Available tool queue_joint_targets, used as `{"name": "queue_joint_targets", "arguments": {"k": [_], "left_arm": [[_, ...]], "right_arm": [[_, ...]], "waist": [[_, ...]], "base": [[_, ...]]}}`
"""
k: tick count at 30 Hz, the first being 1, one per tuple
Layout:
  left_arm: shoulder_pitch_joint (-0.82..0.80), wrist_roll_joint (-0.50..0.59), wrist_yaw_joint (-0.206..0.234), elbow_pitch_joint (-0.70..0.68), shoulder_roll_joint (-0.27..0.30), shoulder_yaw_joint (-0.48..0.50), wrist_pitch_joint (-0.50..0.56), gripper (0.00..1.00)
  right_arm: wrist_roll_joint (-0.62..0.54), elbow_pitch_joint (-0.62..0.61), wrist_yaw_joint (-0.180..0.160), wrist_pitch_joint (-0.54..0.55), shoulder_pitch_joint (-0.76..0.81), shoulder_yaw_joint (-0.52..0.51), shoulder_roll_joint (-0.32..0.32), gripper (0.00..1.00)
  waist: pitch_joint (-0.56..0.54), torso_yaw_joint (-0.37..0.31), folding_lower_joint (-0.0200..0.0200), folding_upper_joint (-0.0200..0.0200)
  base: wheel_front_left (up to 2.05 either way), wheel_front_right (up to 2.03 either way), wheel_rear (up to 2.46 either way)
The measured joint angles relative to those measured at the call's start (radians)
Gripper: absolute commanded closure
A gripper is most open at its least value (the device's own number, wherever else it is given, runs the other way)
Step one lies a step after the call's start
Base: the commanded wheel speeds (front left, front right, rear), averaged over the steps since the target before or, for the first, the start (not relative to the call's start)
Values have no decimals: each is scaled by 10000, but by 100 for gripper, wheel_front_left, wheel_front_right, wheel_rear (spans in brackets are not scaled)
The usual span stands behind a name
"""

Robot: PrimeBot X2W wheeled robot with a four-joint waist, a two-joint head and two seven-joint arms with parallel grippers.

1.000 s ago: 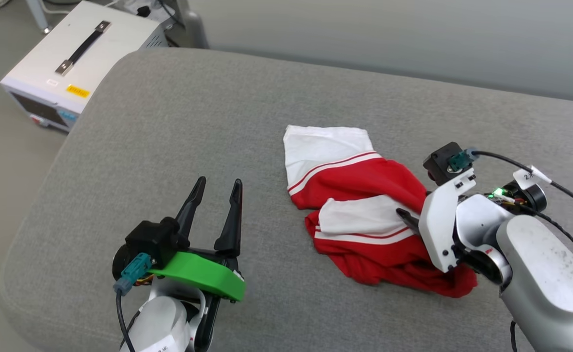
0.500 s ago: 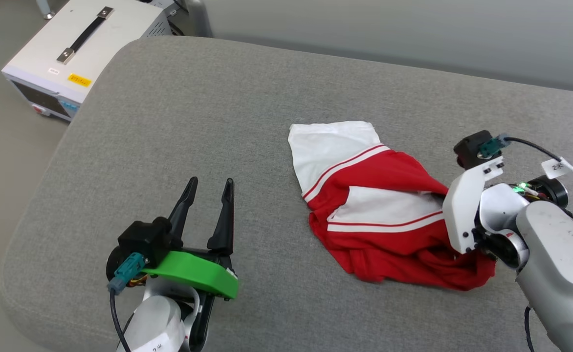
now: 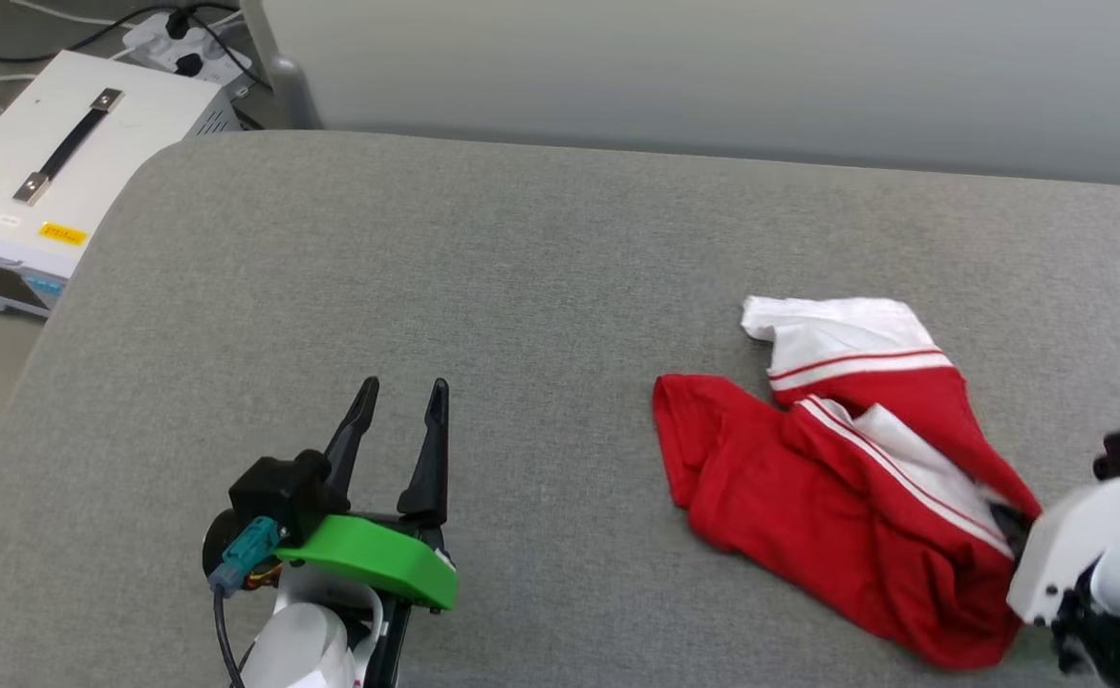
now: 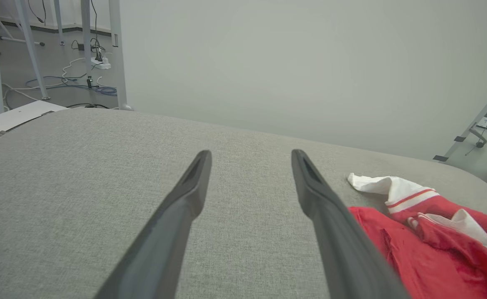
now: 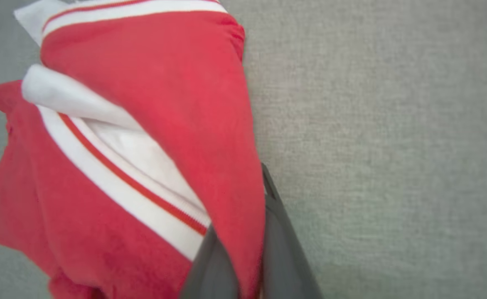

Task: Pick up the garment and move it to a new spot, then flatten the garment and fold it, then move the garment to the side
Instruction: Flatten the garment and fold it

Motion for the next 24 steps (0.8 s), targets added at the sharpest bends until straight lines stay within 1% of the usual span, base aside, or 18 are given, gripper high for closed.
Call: {"name": "queue_joint_targets", "arguments": {"k": [1,5,6,7,8,9,10,11,14,18,21,24], "left_arm": [[40,0,0,15,2,2,0,0],[125,2,-35,65,4,-10,0,0],[146,2,-44,81,6,-13,0,0],[180,2,-50,102,8,-21,0,0],[212,0,-54,121,8,-21,0,0],[236,2,-54,128,8,-23,0,0],[269,2,-54,142,10,-25,0,0],[291,2,-56,171,10,-38,0,0],[369,2,-56,203,12,-59,0,0],[563,2,-56,303,54,-86,0,0],[693,0,-56,328,82,-94,0,0],[752,0,-56,326,119,-88,0,0]], "right_arm": [[-59,-96,-2,-12,408,-337,211,100],[-362,-625,0,21,1742,-1068,1041,100],[-424,-769,0,23,1945,-1151,1212,95],[-500,-943,0,36,2160,-1216,1415,81],[-560,-1126,0,48,2338,-1244,1580,64],[-596,-1279,-2,4,2440,-1273,1703,26],[-698,-1501,-2,-192,2562,-1300,1820,0],[-807,-1699,-2,-479,2668,-1333,1923,0],[-1154,-2406,-2,-1812,2761,-1488,2161,0],[-1710,-3191,-2,-3363,2754,-1511,2238,0],[-2031,-3561,-2,-3940,2758,-1457,2272,0],[-2336,-3781,-2,-3802,2828,-1312,2284,0]], "waist": [[-39,-79,0,0],[-191,-316,0,0],[-220,-350,0,0],[-253,-387,0,0],[-278,-417,0,0],[-295,-439,0,0],[-319,-458,0,0],[-349,-464,0,0],[-459,-462,0,0],[-646,-435,0,0],[-794,-407,0,0],[-892,-380,0,0]], "base": [[0,0,0],[0,0,0],[0,0,0],[0,0,0],[0,0,0],[0,0,0],[0,0,0],[0,0,0],[0,0,0],[0,0,0],[0,0,0],[0,0,0]]}}
